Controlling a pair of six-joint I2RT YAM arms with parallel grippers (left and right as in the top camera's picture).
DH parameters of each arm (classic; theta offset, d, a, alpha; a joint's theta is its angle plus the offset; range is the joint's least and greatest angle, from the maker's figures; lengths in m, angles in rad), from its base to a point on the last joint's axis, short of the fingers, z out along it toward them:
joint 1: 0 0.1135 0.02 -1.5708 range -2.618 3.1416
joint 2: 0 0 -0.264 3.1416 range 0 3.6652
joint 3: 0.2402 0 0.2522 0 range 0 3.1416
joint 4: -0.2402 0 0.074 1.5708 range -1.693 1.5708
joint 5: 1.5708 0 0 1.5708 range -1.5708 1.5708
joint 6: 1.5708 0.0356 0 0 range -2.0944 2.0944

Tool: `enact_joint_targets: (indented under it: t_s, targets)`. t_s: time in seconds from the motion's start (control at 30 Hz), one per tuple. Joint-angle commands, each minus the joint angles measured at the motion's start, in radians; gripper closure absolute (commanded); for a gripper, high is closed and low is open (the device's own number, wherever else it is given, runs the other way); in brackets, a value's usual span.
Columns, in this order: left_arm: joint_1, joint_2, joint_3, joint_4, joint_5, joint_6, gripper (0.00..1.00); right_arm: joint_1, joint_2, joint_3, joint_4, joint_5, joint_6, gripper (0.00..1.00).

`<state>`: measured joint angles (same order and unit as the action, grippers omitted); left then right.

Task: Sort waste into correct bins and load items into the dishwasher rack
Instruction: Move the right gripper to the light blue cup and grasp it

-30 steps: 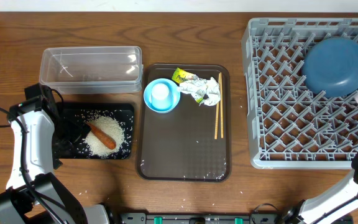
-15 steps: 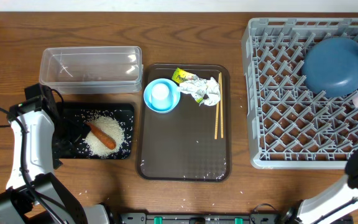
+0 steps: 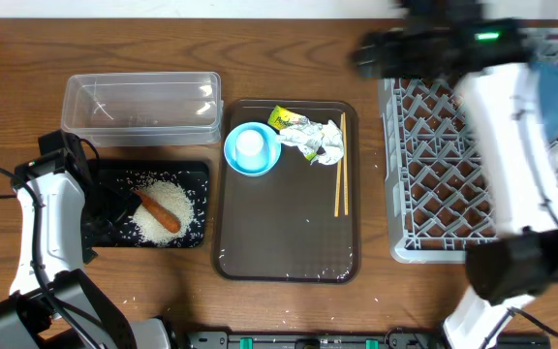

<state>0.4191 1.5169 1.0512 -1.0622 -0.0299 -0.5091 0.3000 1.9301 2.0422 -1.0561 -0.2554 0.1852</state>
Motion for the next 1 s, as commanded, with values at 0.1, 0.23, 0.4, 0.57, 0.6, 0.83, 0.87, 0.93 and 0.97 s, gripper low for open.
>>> enact_joint_targets:
  t_s: [0.1, 0.23, 0.4, 0.57, 0.6, 0.83, 0.87, 0.93, 0.97]
  targets:
    - [0.005, 0.001, -0.001, -0.003, -0.008, -0.005, 0.01, 0.245, 0.143, 0.003, 0.063, 0.214, 0.058, 0.01]
    - [0.005, 0.001, -0.001, -0.003, -0.008, -0.005, 0.01, 0.343, 0.225, 0.003, 0.116, 0.259, 0.084, 0.01]
    - [0.005, 0.001, -0.001, -0.003, -0.008, -0.005, 0.01, 0.424, 0.306, 0.003, 0.164, 0.273, 0.099, 0.01]
    - [0.005, 0.001, -0.001, -0.003, -0.008, -0.005, 0.01, 0.446, 0.353, 0.003, 0.163, 0.301, 0.14, 0.01]
    - [0.005, 0.001, -0.001, -0.003, -0.008, -0.005, 0.01, 0.451, 0.366, 0.003, 0.163, 0.301, 0.144, 0.01]
    - [0.005, 0.001, -0.001, -0.003, -0.008, -0.005, 0.01, 0.467, 0.409, 0.003, 0.15, 0.3, 0.146, 0.12]
    - [0.005, 0.001, -0.001, -0.003, -0.008, -0.005, 0.01, 0.468, 0.412, 0.003, 0.146, 0.301, 0.153, 0.12]
    - [0.005, 0.001, -0.001, -0.003, -0.008, -0.005, 0.01, 0.472, 0.412, 0.003, 0.143, 0.301, 0.156, 0.16]
    - [0.005, 0.001, -0.001, -0.003, -0.008, -0.005, 0.01, 0.475, 0.412, 0.003, 0.144, 0.301, 0.156, 0.2]
